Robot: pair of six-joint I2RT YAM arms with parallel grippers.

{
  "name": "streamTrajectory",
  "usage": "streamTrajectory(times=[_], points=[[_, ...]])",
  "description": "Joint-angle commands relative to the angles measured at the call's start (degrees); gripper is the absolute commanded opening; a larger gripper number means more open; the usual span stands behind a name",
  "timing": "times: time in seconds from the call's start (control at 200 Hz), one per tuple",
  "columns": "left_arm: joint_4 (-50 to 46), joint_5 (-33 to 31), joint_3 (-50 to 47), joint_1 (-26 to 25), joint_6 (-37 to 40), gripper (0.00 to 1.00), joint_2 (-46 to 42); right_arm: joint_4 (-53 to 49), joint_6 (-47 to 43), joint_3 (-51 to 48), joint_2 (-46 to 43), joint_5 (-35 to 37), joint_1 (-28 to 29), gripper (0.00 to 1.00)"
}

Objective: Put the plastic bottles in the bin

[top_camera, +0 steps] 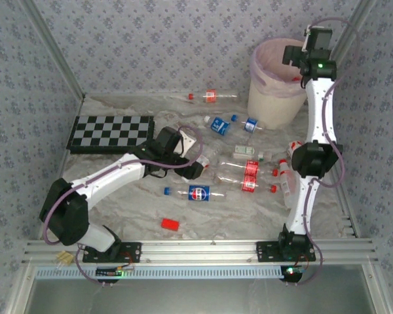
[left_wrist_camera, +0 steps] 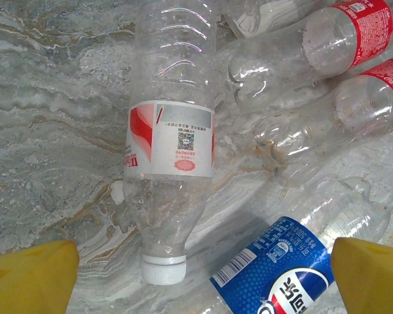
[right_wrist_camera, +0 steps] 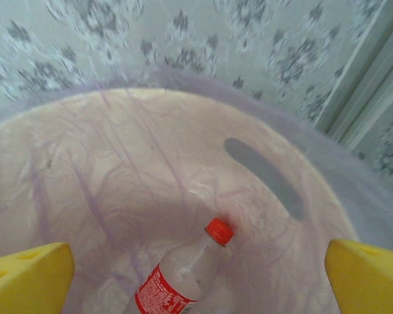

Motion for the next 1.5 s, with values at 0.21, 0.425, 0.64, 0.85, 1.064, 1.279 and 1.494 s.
streamTrajectory(times=[0.21, 0.425, 0.64, 0.85, 1.064, 1.279, 1.494], points=[[-2.82, -3.25, 3.82, -1.3, 4.27, 0.93, 7.94, 6.72, 4.43, -31.69, -31.17, -0.07, 4.11, 1.0], [-4.25, -8.1, 6.7, -2.43, 6.27, 0.92, 13.48, 8.56, 12.65, -57.95, -50.06, -8.94, 6.24, 1.0], [-0.52, -6.27, 6.9, -2.41, 6.17, 0.93, 18.23, 3.47, 16.85, -72.5, -61.76, -17.71, 6.76, 1.0], [0.36, -8.41, 8.99, -2.42, 5.79, 0.92, 22.86, 1.22, 19.79, -84.59, -68.39, -21.47, 6.87, 1.0], [1.83, -8.11, 9.01, -2.56, 4.33, 0.73, 23.72, 6.77, 22.66, -93.2, -70.02, -27.59, 6.98, 1.0], [2.42, -8.93, 9.19, -2.56, 4.39, 0.61, 21.89, 14.95, 27.11, -99.61, -69.2, -33.56, 8.11, 0.99], [2.55, -13.09, 8.64, -2.48, 4.77, 0.6, 14.44, 22.29, 31.89, -101.35, -69.38, -42.82, 9.0, 0.98]])
